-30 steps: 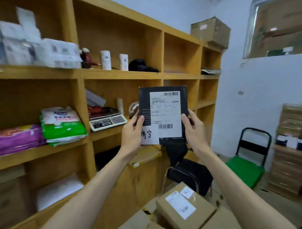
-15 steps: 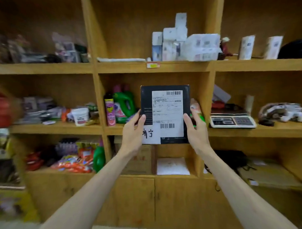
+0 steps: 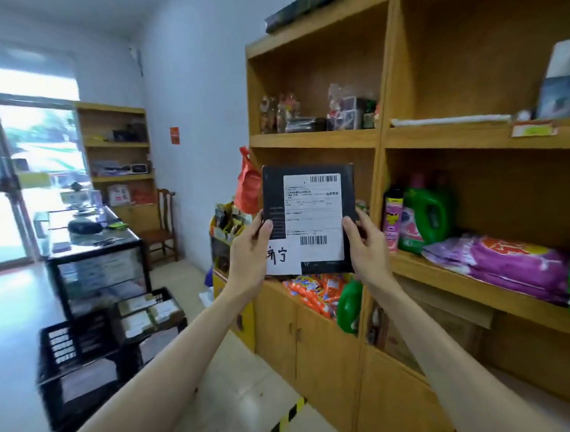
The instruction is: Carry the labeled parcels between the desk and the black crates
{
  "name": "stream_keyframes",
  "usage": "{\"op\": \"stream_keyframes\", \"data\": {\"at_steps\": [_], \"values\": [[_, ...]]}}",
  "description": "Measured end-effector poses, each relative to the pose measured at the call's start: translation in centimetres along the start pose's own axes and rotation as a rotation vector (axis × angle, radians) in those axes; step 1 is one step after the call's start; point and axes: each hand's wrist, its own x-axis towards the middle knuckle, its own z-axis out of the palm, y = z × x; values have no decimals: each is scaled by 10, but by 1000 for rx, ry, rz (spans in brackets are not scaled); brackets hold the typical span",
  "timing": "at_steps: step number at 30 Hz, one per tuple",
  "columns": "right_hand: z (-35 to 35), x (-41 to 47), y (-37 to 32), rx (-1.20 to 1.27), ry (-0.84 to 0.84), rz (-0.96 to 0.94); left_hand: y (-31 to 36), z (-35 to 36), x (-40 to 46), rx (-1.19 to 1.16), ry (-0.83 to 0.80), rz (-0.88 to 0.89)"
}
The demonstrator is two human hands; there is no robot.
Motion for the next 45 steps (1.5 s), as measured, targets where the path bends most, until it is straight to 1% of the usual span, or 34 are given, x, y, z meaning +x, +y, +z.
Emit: {"op": "stream_keyframes", "data": {"at_steps": [4, 9, 13, 18, 25, 32, 36, 45], "values": [[63, -4, 7, 119, -181, -7, 4, -54, -17, 53, 129, -22], [143, -16, -6, 224, -311, -9, 3, -131, -27, 215, 296, -79], [205, -21, -26, 337, -399, -3, 10, -189, -26, 313, 372, -88], [266, -25, -48, 404, -448, 24, 9, -247, -17, 341, 463, -82], [323, -25, -50, 397, -476, 12, -9, -295, -2, 288, 494, -80], [366, -25, -41, 381, -474, 32, -44, -331, 12, 310, 480, -116], [396, -10, -33, 383, -493, 21, -59, -351, 32, 316, 505, -113], [471, 46, 12, 407, -534, 10, -126, -383, 105, 341, 507, -135]]}}
